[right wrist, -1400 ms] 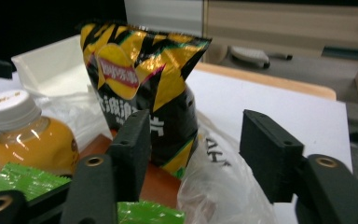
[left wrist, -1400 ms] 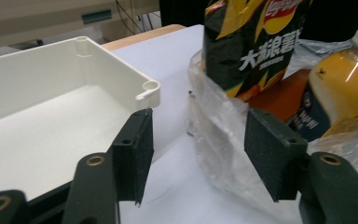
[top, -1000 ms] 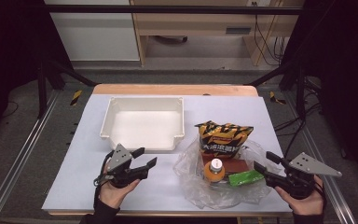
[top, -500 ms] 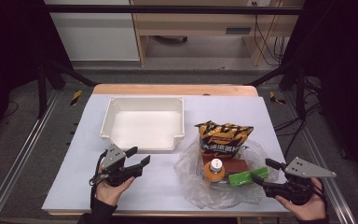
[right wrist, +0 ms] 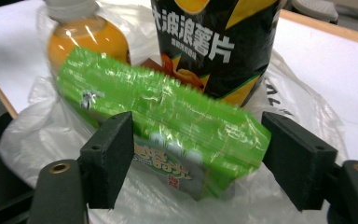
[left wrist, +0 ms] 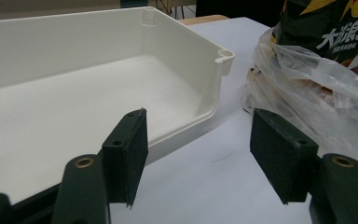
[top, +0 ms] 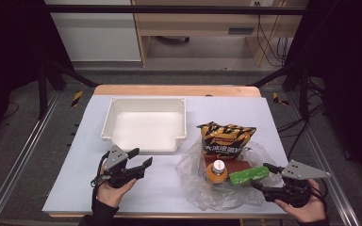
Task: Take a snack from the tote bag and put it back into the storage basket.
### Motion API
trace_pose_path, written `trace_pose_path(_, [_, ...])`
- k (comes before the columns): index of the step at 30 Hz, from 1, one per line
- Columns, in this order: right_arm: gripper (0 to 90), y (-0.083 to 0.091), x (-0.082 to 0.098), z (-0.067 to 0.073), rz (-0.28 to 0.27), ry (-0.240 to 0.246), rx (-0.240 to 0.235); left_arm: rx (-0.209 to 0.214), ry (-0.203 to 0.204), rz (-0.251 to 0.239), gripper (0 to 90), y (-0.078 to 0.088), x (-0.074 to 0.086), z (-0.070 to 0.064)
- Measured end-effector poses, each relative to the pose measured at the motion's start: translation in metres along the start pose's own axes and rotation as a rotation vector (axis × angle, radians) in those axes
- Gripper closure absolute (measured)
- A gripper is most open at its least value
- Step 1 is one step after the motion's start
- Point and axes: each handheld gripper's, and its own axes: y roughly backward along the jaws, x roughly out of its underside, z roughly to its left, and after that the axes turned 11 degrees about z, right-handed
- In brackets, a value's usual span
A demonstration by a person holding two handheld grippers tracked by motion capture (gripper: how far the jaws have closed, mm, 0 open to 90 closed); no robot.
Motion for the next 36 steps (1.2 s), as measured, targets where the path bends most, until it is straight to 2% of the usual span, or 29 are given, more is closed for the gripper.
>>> trace_pose_path(6, [40.5, -0.015, -0.004, -0.006, -0.010, -0.021, -0.007, 0.001, 0.000, 0.005, 36.3, -0.002, 0.000, 0.000])
trace_pose_path(10, [48.3, -0.012, -0.003, -0.009, -0.019, -0.032, -0.026, 0.003, 0.000, 0.007, 36.2, -0.003, 0.001, 0.000])
trace_pose_path(16, [62.2, -0.013, 0.000, -0.014, -0.041, -0.014, -0.075, 0.005, -0.007, 0.010, 36.2, -0.004, 0.000, -0.001])
trace_pose_path(18, [61.7, -0.014, 0.000, -0.014, -0.046, -0.012, -0.092, 0.007, -0.009, 0.012, 36.2, -0.005, 0.000, -0.001])
trace_pose_path(20, [52.1, -0.017, -0.001, -0.015, -0.041, 0.004, -0.100, 0.007, -0.011, 0.012, 36.2, -0.005, 0.000, -0.001])
trace_pose_path(22, [44.7, -0.022, -0.003, -0.016, -0.051, 0.023, -0.087, 0.008, -0.015, 0.016, 36.2, -0.006, 0.000, -0.002])
trace_pose_path(24, [45.6, -0.025, -0.004, -0.018, -0.050, 0.021, -0.094, 0.008, -0.020, 0.018, 36.2, -0.006, 0.000, -0.002])
trace_pose_path(27, [58.4, -0.027, -0.003, -0.020, -0.072, 0.011, -0.112, 0.007, -0.026, 0.017, 36.2, -0.006, -0.001, -0.003])
trace_pose_path(31, [77.1, -0.021, 0.002, -0.024, -0.072, -0.014, -0.105, 0.005, -0.025, 0.016, 36.2, -0.006, -0.001, -0.003])
trace_pose_path(33, [82.3, -0.016, 0.003, -0.026, -0.077, -0.027, -0.108, 0.004, -0.022, 0.016, 36.2, -0.006, -0.001, -0.003])
trace_pose_path(36, [85.6, -0.008, 0.003, -0.026, -0.100, -0.038, -0.081, 0.003, -0.022, 0.016, 36.2, -0.007, -0.001, -0.003])
